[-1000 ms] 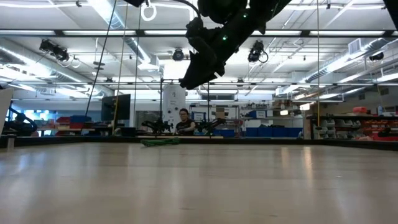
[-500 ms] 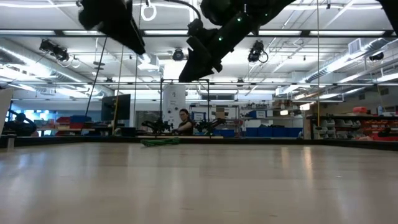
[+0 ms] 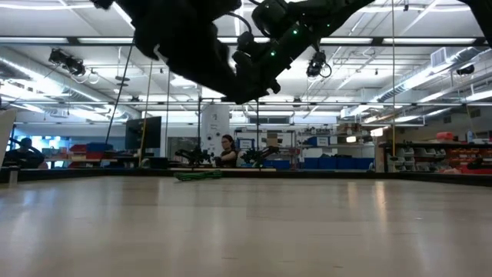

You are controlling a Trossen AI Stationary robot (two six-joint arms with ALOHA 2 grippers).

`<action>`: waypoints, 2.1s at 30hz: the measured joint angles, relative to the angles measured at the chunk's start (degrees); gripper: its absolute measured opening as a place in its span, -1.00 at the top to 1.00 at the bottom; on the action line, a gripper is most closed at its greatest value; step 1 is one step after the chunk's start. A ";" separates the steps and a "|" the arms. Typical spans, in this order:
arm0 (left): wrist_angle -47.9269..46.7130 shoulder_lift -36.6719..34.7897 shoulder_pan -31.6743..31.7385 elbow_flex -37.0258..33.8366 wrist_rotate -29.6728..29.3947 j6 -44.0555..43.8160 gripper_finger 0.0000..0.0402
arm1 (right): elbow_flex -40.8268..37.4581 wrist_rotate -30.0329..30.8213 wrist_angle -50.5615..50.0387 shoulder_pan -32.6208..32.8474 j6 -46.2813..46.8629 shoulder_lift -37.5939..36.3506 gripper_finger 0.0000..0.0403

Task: Pick and place USB-C Cables
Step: Put the green charger cable into the bin

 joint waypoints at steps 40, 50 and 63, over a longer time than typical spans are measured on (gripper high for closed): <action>44.61 -4.76 5.12 -20.47 16.57 -10.33 0.29 | -0.04 -3.15 -18.06 2.51 1.08 -0.04 -0.13; 45.66 -7.02 4.14 -20.75 17.57 -14.42 0.29 | -0.04 -3.13 -18.11 3.99 1.21 -0.04 -0.13; 45.79 -7.01 4.01 -20.75 17.66 -16.05 0.29 | -0.04 -3.10 -15.85 4.72 1.14 -0.04 -0.13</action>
